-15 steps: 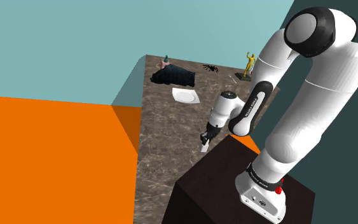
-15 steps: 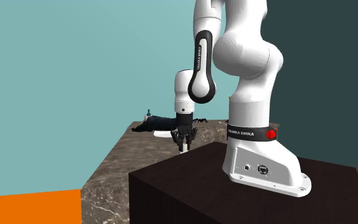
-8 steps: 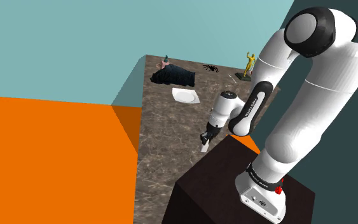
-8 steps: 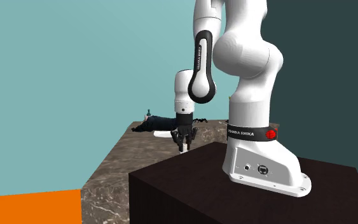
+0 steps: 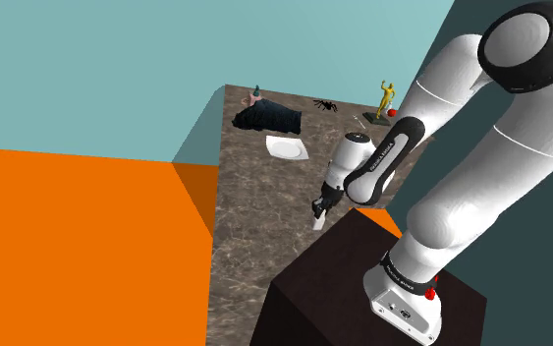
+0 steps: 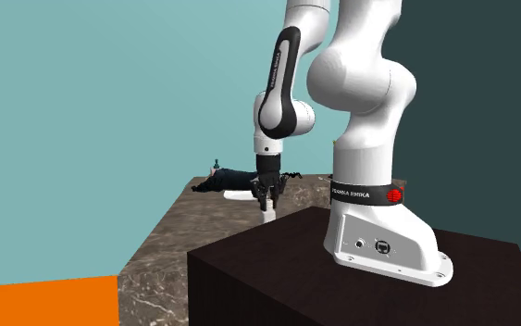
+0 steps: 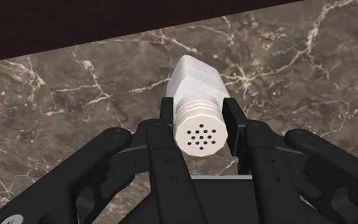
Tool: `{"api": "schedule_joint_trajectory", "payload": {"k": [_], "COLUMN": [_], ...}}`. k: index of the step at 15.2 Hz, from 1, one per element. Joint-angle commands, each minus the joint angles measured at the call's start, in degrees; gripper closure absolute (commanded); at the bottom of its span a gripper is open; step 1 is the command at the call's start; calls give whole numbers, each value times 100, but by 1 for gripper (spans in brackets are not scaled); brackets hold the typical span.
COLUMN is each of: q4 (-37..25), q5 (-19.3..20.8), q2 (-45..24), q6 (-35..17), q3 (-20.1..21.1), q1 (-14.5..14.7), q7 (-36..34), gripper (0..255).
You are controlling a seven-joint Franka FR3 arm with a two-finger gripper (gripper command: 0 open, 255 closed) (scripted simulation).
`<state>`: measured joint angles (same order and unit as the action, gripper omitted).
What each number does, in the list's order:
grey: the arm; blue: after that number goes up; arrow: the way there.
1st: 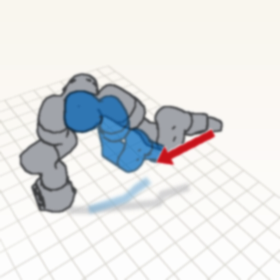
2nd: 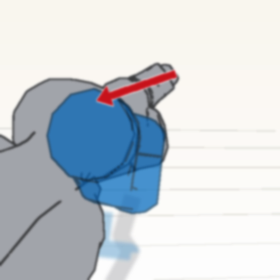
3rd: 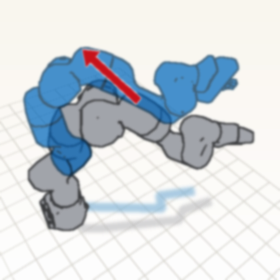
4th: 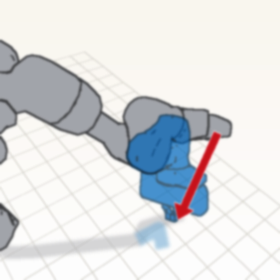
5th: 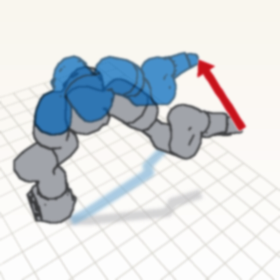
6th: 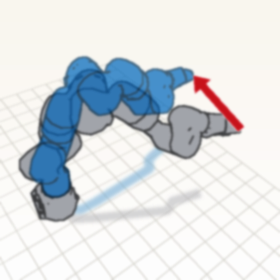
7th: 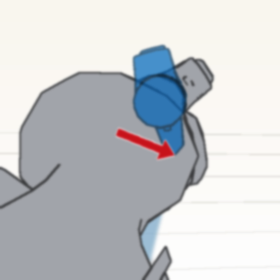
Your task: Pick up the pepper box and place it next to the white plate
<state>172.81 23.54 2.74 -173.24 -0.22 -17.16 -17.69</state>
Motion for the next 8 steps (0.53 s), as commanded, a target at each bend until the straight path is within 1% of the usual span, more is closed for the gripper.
{"api": "schedule_joint_trajectory", "payload": {"k": [1,3,5,6,8], "q4": [80,116,139,146,132], "q5": [-691,-933,-1086,-1143,-1146], "q2": [351,663,967,1117,1113], "q6": [272,547,829,972,982], "q3": [-28,-159,-236,-263,-273], "q1": [208,408,529,573,571], "q7": [499,681,799,844,859], "gripper": [255,255,255,255,255]}}
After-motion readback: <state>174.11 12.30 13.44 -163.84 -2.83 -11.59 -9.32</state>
